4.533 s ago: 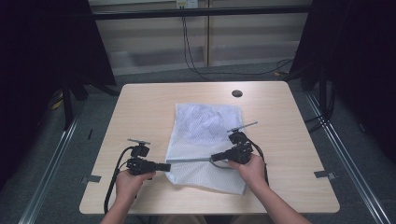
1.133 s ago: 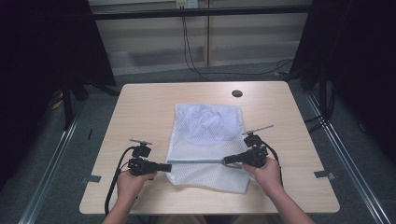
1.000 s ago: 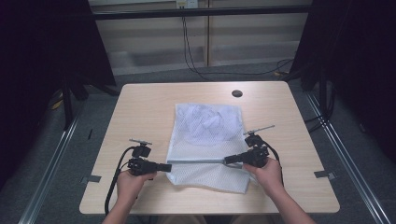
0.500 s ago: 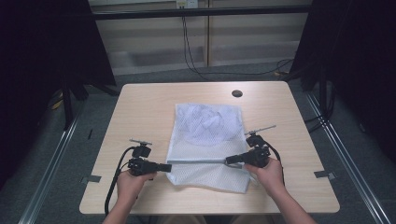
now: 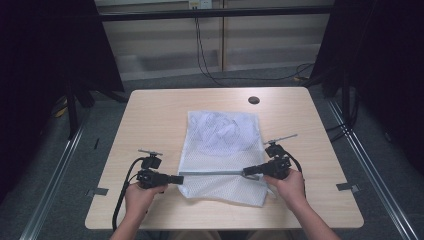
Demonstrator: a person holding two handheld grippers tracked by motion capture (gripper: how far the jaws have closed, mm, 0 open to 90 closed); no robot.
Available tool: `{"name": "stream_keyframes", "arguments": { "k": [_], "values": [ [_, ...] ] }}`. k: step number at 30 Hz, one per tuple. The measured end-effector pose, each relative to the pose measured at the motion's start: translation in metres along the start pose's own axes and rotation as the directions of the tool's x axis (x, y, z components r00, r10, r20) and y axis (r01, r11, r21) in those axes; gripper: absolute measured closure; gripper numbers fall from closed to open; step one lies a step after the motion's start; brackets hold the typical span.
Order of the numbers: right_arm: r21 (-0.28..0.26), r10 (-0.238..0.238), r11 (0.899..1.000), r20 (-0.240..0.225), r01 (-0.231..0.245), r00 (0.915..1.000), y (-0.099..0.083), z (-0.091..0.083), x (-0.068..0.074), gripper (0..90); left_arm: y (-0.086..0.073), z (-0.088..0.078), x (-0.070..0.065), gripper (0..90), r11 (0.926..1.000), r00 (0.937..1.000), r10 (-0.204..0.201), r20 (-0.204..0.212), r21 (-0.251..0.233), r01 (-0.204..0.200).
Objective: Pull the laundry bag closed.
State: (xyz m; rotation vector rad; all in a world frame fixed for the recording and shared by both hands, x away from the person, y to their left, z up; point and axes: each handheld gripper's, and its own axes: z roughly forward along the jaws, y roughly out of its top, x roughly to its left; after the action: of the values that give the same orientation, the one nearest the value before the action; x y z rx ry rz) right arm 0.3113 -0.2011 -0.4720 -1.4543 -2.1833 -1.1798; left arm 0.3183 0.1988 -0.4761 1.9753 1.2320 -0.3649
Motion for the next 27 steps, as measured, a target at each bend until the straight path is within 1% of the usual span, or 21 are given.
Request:
{"name": "stream_keyframes", "arguments": {
  "k": [2, 4, 5, 6, 7, 8, 9, 10, 12, 13, 14, 15, 16, 17, 19, 20, 21, 22, 23, 24, 27],
  "values": [
    [0.004, 0.001, 1.000, 0.007, -0.001, 1.0000, -0.0001, -0.0009, -0.0005, 86.9, -0.0001, 0.0000, 0.0004, 88.3, 1.0000, 1.0000, -0.006, 0.001, -0.008, 0.006],
    [-0.002, 0.006, 1.000, 0.005, -0.006, 1.0000, -0.0004, -0.0017, -0.0013, 86.9, -0.0001, 0.0001, 0.0002, 88.2, 1.0000, 1.0000, -0.002, 0.001, -0.002, 0.002],
    [-0.001, 0.001, 1.000, 0.007, -0.001, 1.0000, -0.0005, -0.0018, -0.0014, 86.9, -0.0002, 0.0006, -0.0002, 88.2, 1.0000, 1.0000, -0.008, 0.002, -0.003, 0.008],
    [0.000, 0.001, 1.000, 0.007, -0.001, 1.0000, -0.0005, -0.0017, -0.0012, 86.9, -0.0001, 0.0005, 0.0003, 88.2, 1.0000, 1.0000, -0.004, -0.001, -0.003, 0.004],
    [-0.001, 0.003, 1.000, 0.007, -0.003, 1.0000, -0.0004, -0.0016, -0.0012, 86.9, 0.0000, -0.0002, 0.0011, 88.2, 0.9999, 1.0000, 0.009, -0.003, 0.007, -0.009],
    [0.000, 0.002, 1.000, 0.013, -0.002, 0.9999, -0.0004, -0.0019, -0.0014, 86.9, -0.0001, 0.0001, 0.0003, 88.2, 0.9999, 1.0000, -0.008, -0.001, -0.007, 0.008],
    [0.000, 0.005, 1.000, 0.006, -0.005, 1.0000, -0.0005, -0.0021, -0.0019, 86.9, 0.0000, -0.0006, 0.0009, 88.3, 1.0000, 1.0000, 0.006, 0.000, 0.005, -0.006],
    [0.000, 0.005, 1.000, 0.006, -0.005, 1.0000, -0.0006, -0.0023, -0.0021, 86.9, -0.0001, -0.0002, 0.0001, 88.3, 1.0000, 1.0000, -0.004, 0.001, -0.002, 0.004],
    [0.001, 0.005, 1.000, 0.008, -0.005, 1.0000, -0.0007, -0.0022, -0.0018, 86.9, -0.0001, -0.0002, 0.0007, 88.2, 1.0000, 1.0000, 0.004, -0.003, 0.006, -0.004],
    [0.002, 0.004, 1.000, 0.008, -0.004, 1.0000, -0.0007, -0.0020, -0.0018, 86.9, -0.0001, 0.0002, 0.0004, 88.3, 1.0000, 1.0000, -0.003, -0.003, 0.000, 0.003],
    [0.001, 0.004, 1.000, 0.007, -0.004, 1.0000, -0.0008, -0.0021, -0.0019, 86.9, -0.0001, 0.0000, 0.0006, 88.2, 1.0000, 1.0000, -0.002, -0.002, 0.000, 0.002],
    [0.001, 0.005, 1.000, 0.006, -0.005, 1.0000, -0.0007, -0.0023, -0.0020, 86.9, 0.0001, -0.0007, 0.0013, 88.3, 0.9999, 1.0000, 0.009, 0.000, 0.008, -0.009],
    [0.001, 0.011, 1.000, 0.004, -0.011, 0.9999, -0.0007, -0.0027, -0.0018, 86.9, -0.0001, -0.0003, 0.0004, 88.2, 1.0000, 1.0000, -0.005, 0.003, 0.001, 0.005],
    [0.001, 0.011, 1.000, 0.003, -0.011, 0.9999, -0.0008, -0.0028, -0.0019, 86.9, -0.0002, -0.0001, 0.0001, 88.3, 0.9999, 0.9999, -0.010, 0.003, -0.003, 0.010],
    [0.000, 0.005, 1.000, 0.004, -0.005, 1.0000, -0.0009, -0.0026, -0.0023, 86.9, 0.0000, -0.0004, 0.0010, 88.3, 1.0000, 1.0000, 0.005, -0.002, 0.009, -0.005],
    [0.002, 0.009, 1.000, 0.004, -0.009, 1.0000, -0.0008, -0.0027, -0.0020, 86.9, -0.0001, 0.0004, 0.0001, 88.2, 0.9999, 0.9999, -0.011, -0.002, -0.004, 0.011],
    [0.001, 0.006, 1.000, 0.004, -0.006, 1.0000, -0.0009, -0.0025, -0.0022, 86.9, 0.0000, -0.0002, 0.0008, 88.3, 1.0000, 1.0000, 0.003, -0.003, 0.007, -0.003],
    [0.003, 0.010, 1.000, 0.003, -0.010, 0.9999, -0.0009, -0.0027, -0.0019, 86.9, -0.0001, -0.0001, 0.0004, 88.3, 1.0000, 1.0000, -0.003, -0.004, 0.001, 0.003],
    [-0.001, 0.006, 1.000, 0.003, -0.006, 1.0000, -0.0009, -0.0027, -0.0022, 86.9, 0.0001, -0.0008, 0.0013, 88.3, 0.9999, 1.0000, 0.007, 0.001, 0.010, -0.007],
    [0.000, 0.009, 1.000, 0.001, -0.009, 1.0000, -0.0009, -0.0029, -0.0019, 86.9, 0.0000, -0.0002, 0.0004, 88.3, 1.0000, 1.0000, -0.006, -0.001, -0.001, 0.006],
    [-0.001, 0.005, 1.000, 0.002, -0.005, 1.0000, -0.0010, -0.0032, -0.0024, 86.9, -0.0001, -0.0004, 0.0006, 88.2, 1.0000, 1.0000, 0.000, 0.001, 0.006, 0.000]
  ]
}}
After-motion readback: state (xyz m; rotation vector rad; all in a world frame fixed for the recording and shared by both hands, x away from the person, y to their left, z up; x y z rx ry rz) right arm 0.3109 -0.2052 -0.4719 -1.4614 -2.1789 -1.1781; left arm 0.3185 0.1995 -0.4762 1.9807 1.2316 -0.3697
